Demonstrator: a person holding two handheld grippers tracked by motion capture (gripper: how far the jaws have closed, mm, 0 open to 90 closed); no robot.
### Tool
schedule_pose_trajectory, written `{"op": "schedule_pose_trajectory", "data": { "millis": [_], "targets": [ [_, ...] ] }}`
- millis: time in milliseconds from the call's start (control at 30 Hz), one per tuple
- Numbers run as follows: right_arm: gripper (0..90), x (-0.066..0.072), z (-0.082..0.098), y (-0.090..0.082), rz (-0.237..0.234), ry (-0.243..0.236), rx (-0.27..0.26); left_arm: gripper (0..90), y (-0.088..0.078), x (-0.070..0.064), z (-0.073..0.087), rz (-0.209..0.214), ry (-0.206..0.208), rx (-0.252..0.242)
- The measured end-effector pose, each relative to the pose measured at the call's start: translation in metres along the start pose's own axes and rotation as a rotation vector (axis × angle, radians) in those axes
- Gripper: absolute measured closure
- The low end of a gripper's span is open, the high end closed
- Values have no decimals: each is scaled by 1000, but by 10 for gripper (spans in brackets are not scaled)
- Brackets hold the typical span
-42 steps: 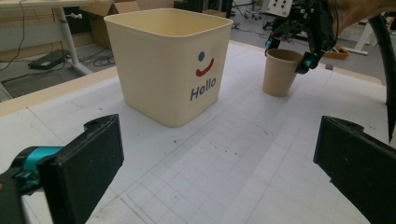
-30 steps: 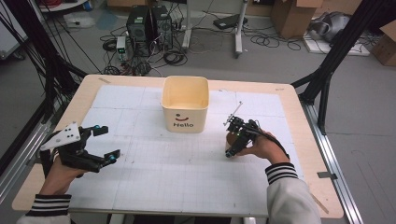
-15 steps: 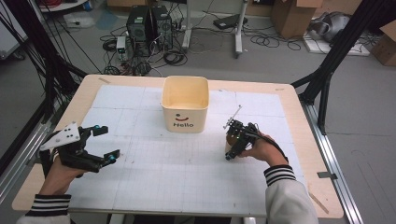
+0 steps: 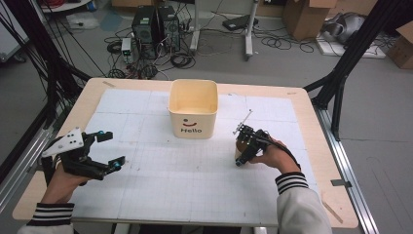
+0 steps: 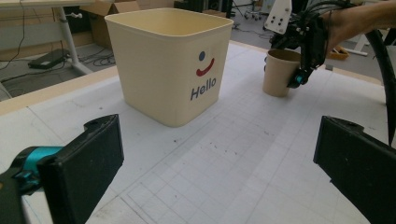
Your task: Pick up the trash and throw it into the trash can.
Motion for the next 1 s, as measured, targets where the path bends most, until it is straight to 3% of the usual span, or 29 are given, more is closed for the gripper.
{"op": "schedule_pose_trajectory", "data": {
  "millis": [300,467,1000],
  "targets": [
    [271,0,0,-4,-8,7,-4,21,0,0,0,0,-2,-1],
    [322,-1,1,-5,9,-13,-3,21,0,0,0,0,-2,0],
    [342,2,-3,-10,-3,-8,-3,21,0,0,0,0,-5,-3]
  ]
}}
Point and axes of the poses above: each handheld gripper's, and its own axes: y roughly forward along the jaws, z roughly out of its underside, x roughly to its left, the point moved 10 cm from there along y, roughly forward along the jaws, and after that the axes turned 7 degrees about -y, right-handed, at the moved point
